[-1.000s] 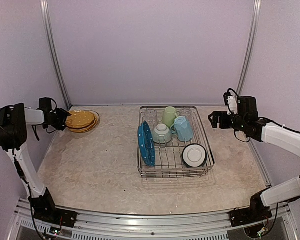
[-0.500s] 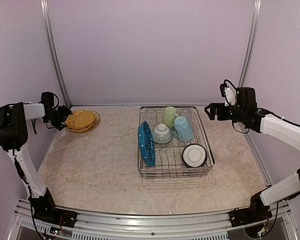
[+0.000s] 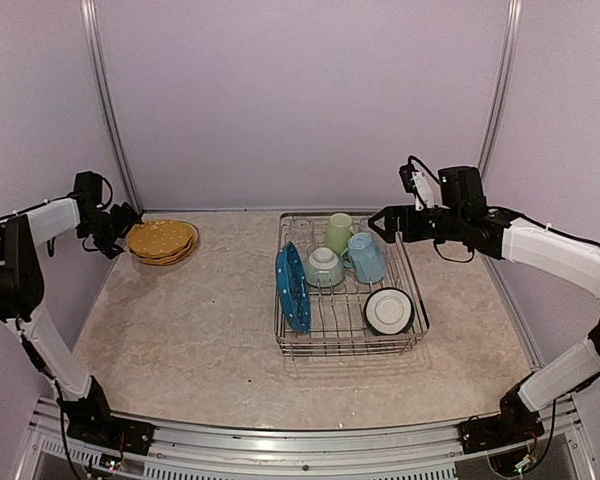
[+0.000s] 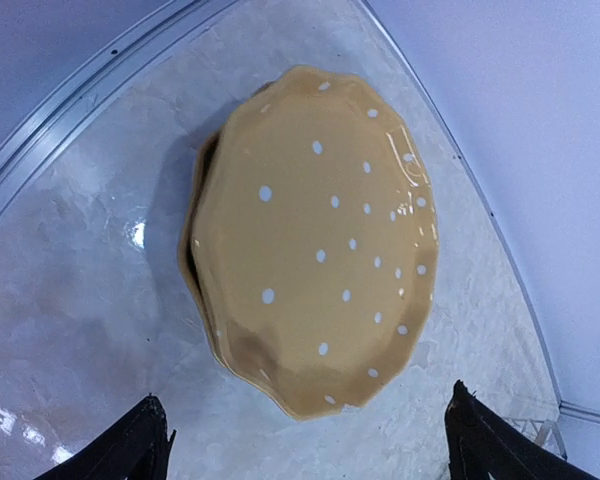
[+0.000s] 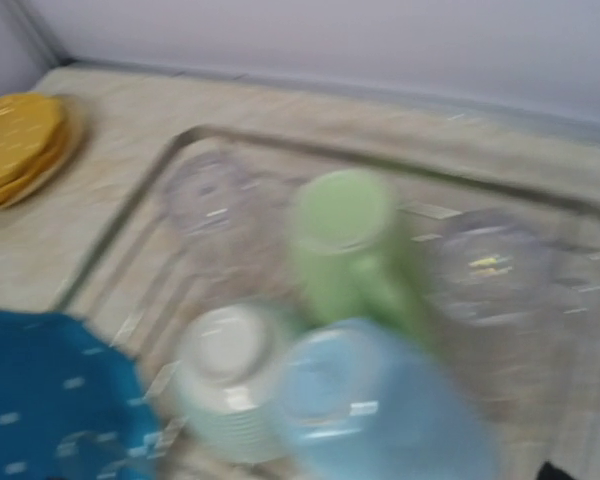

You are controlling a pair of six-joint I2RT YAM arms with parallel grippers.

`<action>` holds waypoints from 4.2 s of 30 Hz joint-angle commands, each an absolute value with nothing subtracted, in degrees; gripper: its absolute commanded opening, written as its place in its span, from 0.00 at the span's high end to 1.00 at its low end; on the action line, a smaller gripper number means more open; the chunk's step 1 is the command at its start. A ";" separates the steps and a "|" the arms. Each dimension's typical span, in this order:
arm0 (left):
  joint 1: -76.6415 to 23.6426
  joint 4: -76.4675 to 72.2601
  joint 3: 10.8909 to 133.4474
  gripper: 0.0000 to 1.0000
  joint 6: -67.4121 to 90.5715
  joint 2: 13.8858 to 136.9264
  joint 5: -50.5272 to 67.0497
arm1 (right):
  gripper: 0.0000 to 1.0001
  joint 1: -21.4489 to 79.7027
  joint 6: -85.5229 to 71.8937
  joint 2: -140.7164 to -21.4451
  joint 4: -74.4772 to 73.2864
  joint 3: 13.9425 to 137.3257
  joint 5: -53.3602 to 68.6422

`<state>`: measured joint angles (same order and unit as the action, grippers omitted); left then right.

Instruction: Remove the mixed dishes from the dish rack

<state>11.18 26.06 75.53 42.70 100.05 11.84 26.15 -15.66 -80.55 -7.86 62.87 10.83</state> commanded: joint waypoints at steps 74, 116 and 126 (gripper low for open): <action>-54.42 64.42 117.82 0.86 47.90 117.86 -17.41 | 0.00 31.77 -14.83 -71.55 -6.68 52.12 0.98; -56.13 75.35 137.59 1.00 45.94 116.35 -21.62 | 0.00 31.77 -16.32 -71.41 -4.57 52.03 1.93; -53.52 67.56 130.26 1.00 45.71 111.54 -14.83 | 0.00 31.81 -16.42 -71.42 -4.48 51.94 1.93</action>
<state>-54.65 79.44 132.84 46.65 118.58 -20.34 32.08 -16.01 -72.51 -5.50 52.53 1.50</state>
